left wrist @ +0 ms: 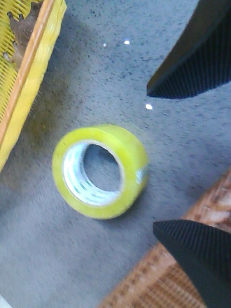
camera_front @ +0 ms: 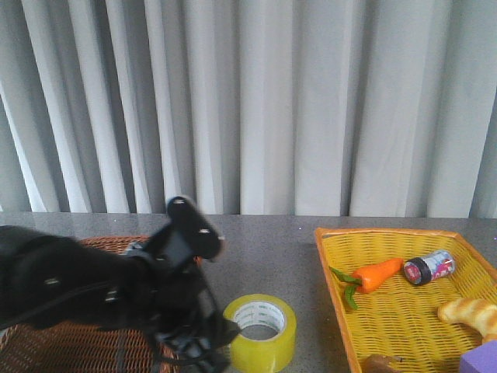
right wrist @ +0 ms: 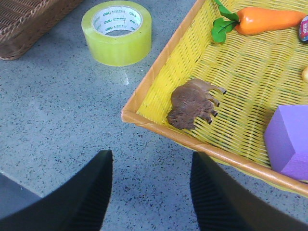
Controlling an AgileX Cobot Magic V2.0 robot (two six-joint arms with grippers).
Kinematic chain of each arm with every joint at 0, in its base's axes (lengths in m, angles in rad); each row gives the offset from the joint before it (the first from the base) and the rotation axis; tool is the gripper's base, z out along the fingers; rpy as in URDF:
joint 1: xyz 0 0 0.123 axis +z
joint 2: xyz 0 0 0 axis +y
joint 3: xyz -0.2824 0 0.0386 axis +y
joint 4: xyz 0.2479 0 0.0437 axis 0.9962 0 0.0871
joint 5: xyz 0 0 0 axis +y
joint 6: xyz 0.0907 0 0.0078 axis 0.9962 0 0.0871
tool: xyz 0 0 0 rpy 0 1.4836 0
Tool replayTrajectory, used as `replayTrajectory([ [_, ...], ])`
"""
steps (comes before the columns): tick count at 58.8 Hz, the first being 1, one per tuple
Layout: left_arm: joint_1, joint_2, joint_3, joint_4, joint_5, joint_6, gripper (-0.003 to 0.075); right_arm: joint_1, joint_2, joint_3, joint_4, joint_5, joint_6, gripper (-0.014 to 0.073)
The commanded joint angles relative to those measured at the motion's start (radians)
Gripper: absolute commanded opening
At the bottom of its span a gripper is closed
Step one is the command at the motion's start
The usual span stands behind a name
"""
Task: Transfer tape with both arms
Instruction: 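Reach the left gripper to the tape roll and grip its rim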
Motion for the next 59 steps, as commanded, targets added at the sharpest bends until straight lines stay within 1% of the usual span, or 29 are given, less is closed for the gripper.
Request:
replayTrajectory([
  [1,-0.029,0.065,-0.12,-0.022,-0.014,0.012,0.0503,-0.004,-0.002,-0.024,0.0,-0.061,0.0,0.0361],
  [18,-0.031,0.313,-0.388,-0.023,0.157,0.036,0.0503,-0.004,-0.002,-0.024,0.0,-0.061,0.0,0.0361],
  [30,-0.039,0.436,-0.519,-0.023,0.229,0.072,0.0503,-0.004,-0.002,-0.024,0.0,-0.061,0.0,0.0361],
  [41,-0.043,0.505,-0.575,-0.023,0.249,0.072,0.0503,-0.004,-0.002,-0.024,0.0,-0.061,0.0,0.0361],
  [50,-0.043,0.539,-0.576,-0.023,0.234,0.072,0.05,-0.004,-0.002,-0.024,0.0,-0.061,0.0,0.0361],
  [53,-0.043,0.547,-0.576,-0.023,0.232,0.071,0.0488,-0.004,-0.002,-0.024,0.0,-0.061,0.0,0.0361],
  [59,-0.043,0.557,-0.576,-0.023,0.221,0.07,0.0436,-0.004,-0.002,-0.024,0.0,-0.061,0.0,0.0361],
])
